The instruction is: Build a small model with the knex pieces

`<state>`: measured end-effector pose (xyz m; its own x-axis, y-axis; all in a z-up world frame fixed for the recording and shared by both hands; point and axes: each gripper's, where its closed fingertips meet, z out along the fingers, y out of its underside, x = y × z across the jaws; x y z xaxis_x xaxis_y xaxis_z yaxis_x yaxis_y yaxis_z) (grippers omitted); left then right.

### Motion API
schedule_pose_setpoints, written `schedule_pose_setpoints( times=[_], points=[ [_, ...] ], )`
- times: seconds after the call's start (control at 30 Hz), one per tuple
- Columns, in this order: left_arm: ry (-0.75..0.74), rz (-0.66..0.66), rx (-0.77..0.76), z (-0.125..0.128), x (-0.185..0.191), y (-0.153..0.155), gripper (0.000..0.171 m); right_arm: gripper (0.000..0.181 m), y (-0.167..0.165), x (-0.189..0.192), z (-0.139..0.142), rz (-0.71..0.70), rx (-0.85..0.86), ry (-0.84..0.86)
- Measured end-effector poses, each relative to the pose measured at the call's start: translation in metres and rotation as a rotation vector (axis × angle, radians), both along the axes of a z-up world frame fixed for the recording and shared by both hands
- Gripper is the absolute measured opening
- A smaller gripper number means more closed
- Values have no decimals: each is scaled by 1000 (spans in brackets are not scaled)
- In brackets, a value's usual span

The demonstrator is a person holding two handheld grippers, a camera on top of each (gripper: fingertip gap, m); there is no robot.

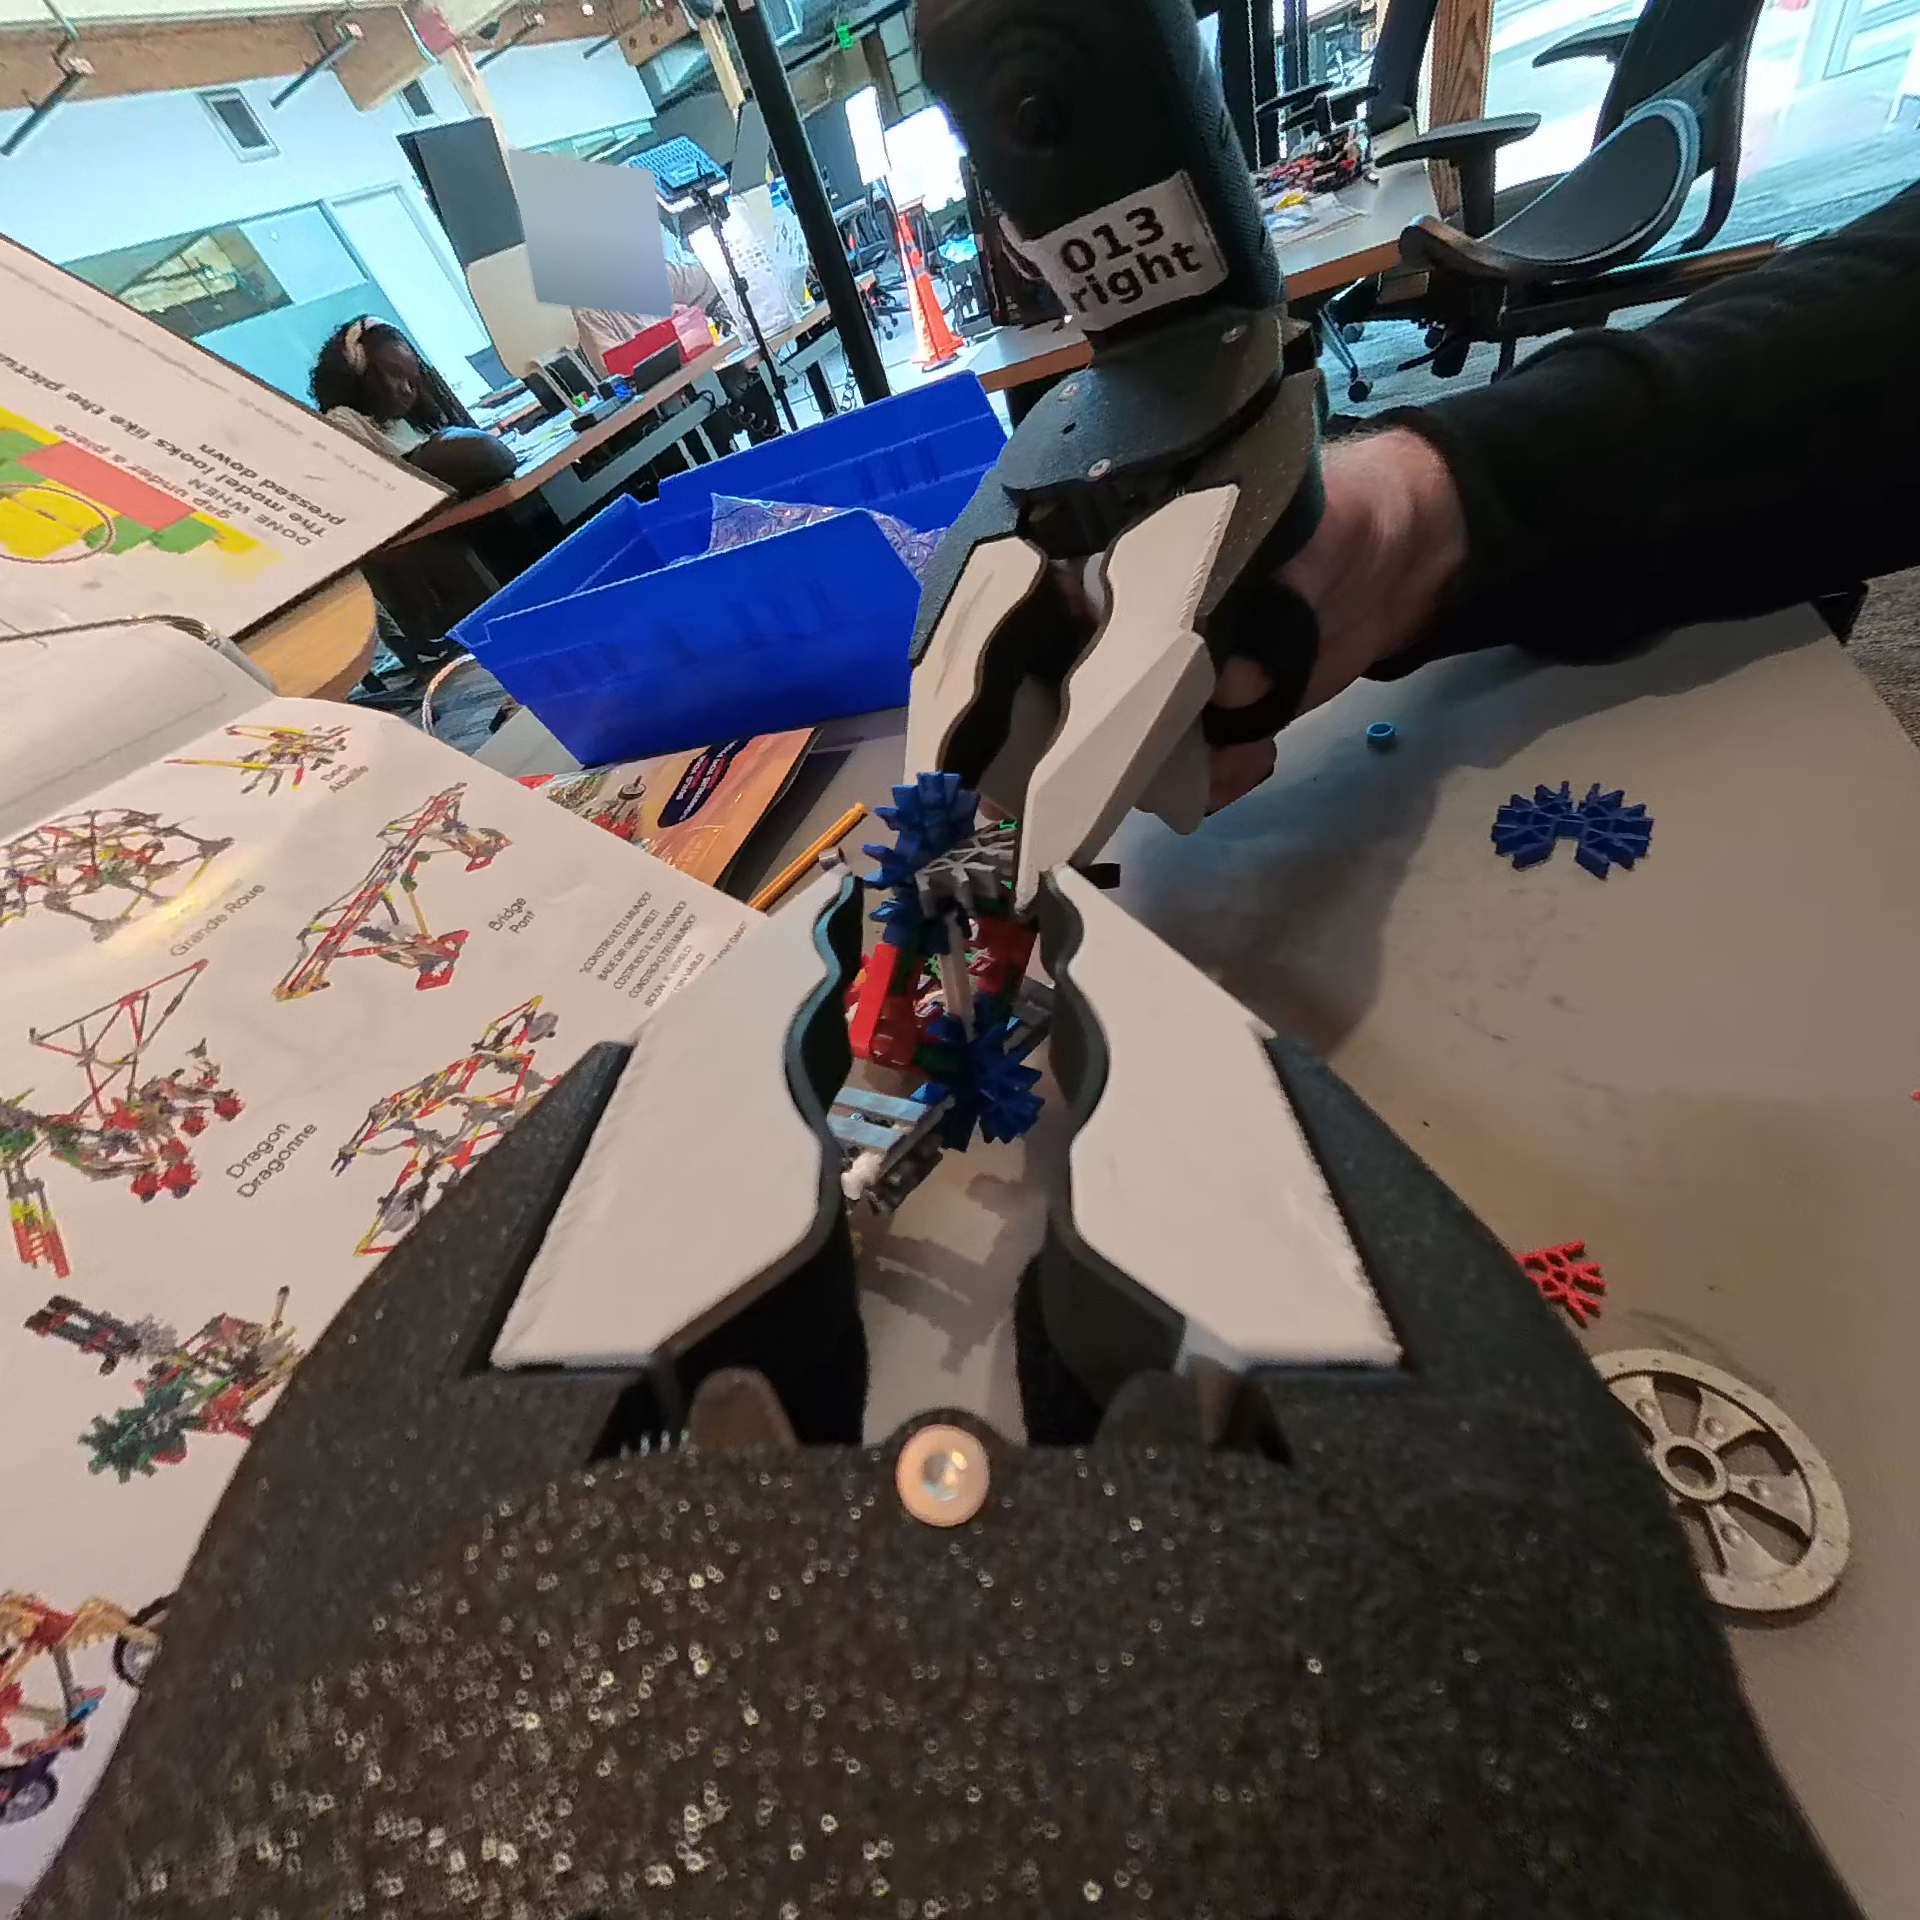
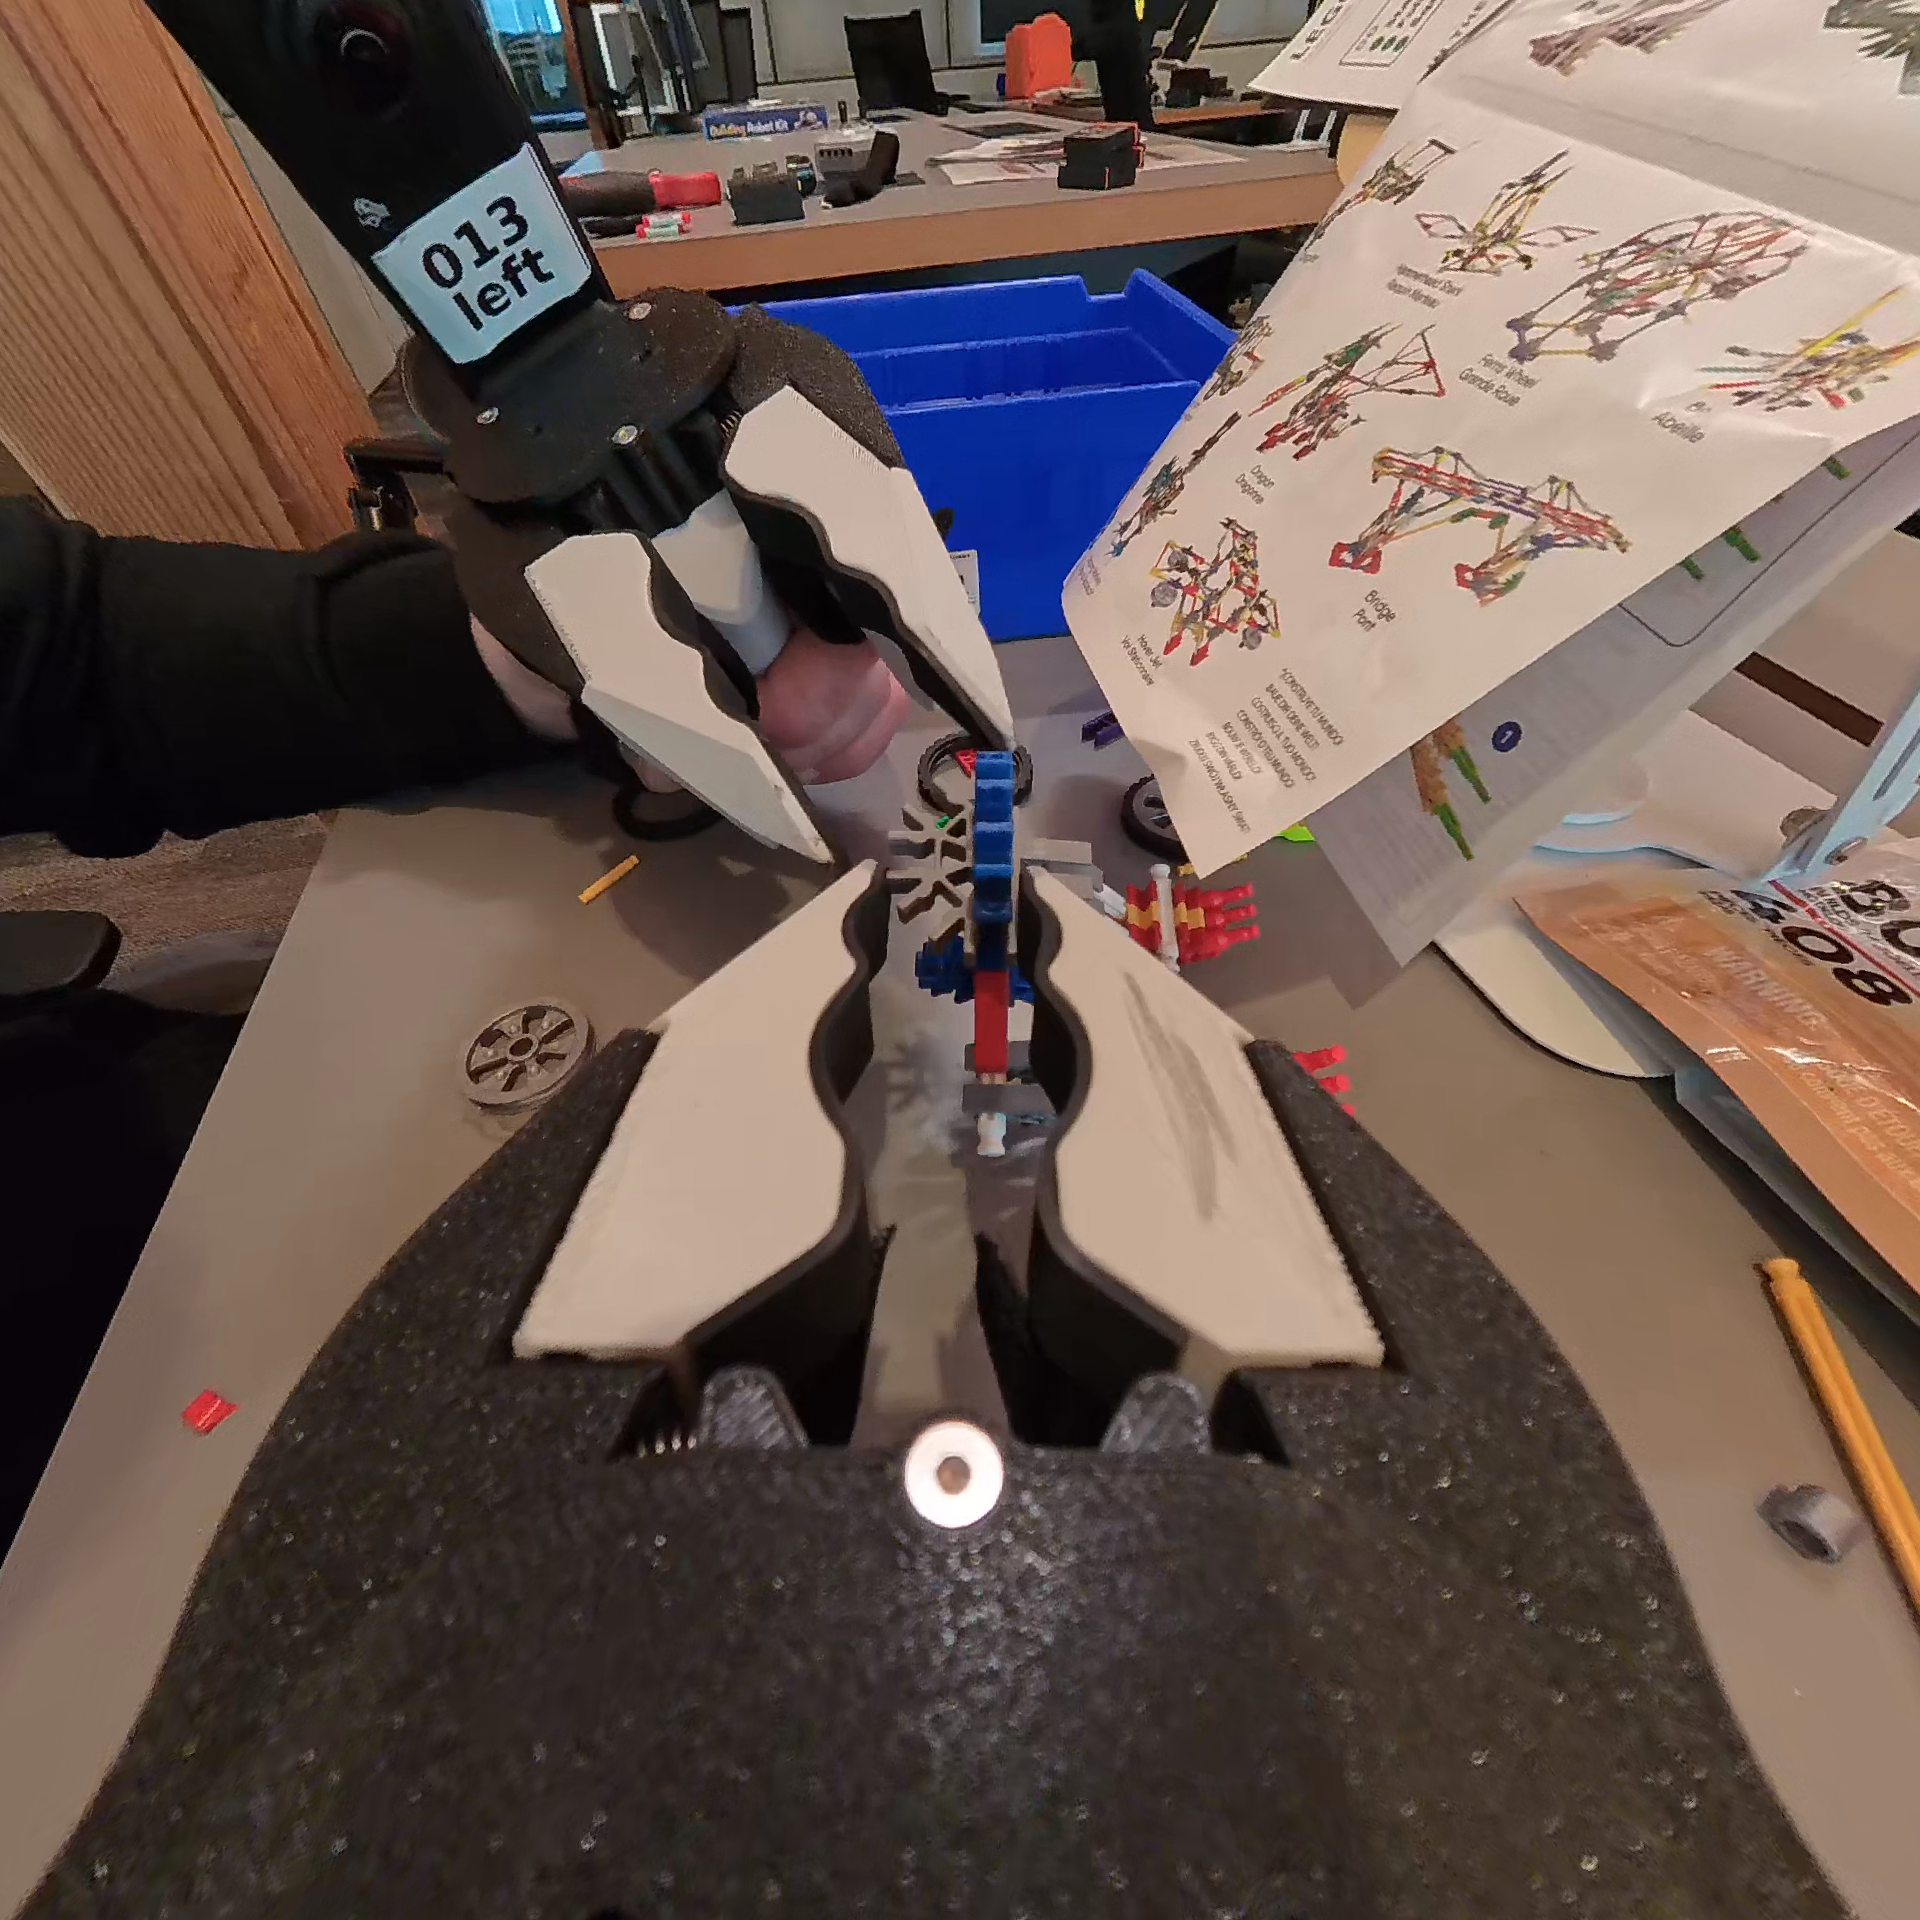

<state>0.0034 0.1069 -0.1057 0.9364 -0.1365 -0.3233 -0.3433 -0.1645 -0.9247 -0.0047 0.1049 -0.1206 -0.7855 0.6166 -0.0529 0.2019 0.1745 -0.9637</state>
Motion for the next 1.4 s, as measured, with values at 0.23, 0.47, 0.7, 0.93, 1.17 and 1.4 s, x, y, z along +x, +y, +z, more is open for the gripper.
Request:
schedule_pose_setpoints(
  times=[0.23,0.47,0.7,0.93,1.17,1.4],
  points=[
    [-51,-15,18,3,1,0,28,23,1,-1,4,-5,-40,-14],
    [-110,-9,41,8,-5,-2,30,23,3,0,14,6,-125,-31],
    [-102,-15,38,7,-3,0,25,23,4,-1,14,-1,-120,-29],
    [-104,-17,38,6,-3,0,24,23,4,-1,14,0,-115,-25],
    [-105,-24,31,5,-2,0,27,23,3,1,12,3,-77,-6],
    [-146,-67,69,20,-3,-10,24,23,-4,11,9,69,2,38]
  ],
)
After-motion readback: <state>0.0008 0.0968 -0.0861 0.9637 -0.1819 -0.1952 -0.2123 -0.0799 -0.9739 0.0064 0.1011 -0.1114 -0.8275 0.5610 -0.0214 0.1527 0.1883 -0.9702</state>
